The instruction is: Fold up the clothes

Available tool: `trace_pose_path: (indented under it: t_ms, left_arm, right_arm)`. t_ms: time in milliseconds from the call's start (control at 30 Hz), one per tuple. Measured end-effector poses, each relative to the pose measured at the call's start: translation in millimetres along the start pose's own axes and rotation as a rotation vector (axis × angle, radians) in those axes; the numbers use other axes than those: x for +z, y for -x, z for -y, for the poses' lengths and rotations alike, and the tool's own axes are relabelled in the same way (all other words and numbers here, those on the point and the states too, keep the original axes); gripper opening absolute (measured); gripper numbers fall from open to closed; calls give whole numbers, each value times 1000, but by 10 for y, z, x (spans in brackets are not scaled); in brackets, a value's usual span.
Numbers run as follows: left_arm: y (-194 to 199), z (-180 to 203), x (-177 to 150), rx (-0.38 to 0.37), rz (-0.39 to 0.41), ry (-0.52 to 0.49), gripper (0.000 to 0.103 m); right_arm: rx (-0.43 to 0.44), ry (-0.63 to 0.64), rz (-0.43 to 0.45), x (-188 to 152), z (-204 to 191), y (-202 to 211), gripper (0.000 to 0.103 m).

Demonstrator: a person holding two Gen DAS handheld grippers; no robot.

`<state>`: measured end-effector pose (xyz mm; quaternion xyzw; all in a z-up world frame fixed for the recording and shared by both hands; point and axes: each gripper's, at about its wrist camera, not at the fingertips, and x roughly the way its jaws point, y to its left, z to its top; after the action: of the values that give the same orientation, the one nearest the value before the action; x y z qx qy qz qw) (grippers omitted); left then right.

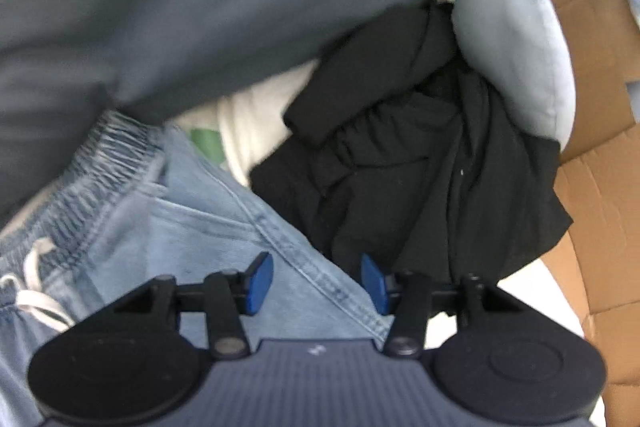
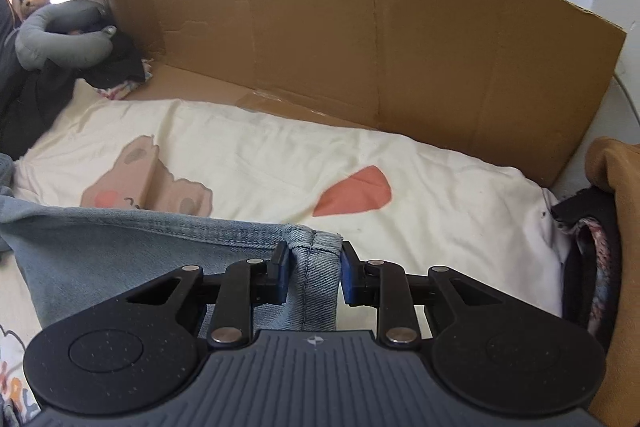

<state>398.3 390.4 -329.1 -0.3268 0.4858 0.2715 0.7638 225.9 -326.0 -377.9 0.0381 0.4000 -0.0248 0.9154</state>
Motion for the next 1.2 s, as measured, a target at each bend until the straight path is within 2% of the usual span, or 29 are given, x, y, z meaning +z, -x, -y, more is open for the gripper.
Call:
trace_pose_path:
  t_ms: [167,300,400,433,467,600,833,1067,1200]
  left_arm:
    - [-222,-9,55,15,-53,44,48]
    - [-396,-53,61,26,-92,75,53]
    - [-479,-50,60,67,-89,85,50]
    - [-503,-47,60,84,-86,88,43]
    - [-527,-43,59,100,-82,90,27]
    - [-412,-60,66,87,-56,88,9]
    - [-155,-96,80,43,-7,79,4]
    - [-67,-112,108,12,31,86,4]
    - [-100,-105,159,18,68,89,1]
  right_arm:
    - [-35,0,-15,-14,6,-77,24]
    - [-54,5,-27,5,20,-144,24]
    - [-59,4,-42,-21,21,-209,24]
    - [-60,3,-46,-30,22,-229,24]
    - [-60,2,-49,-39,21,-240,24]
    - [-58,5,-44,-14,21,-186,24]
    - [-74,11,-25,138,91,72,22]
    - [-131,16,-41,260,236,-56,21]
    - [-168,13,-82,355,327,-337,21]
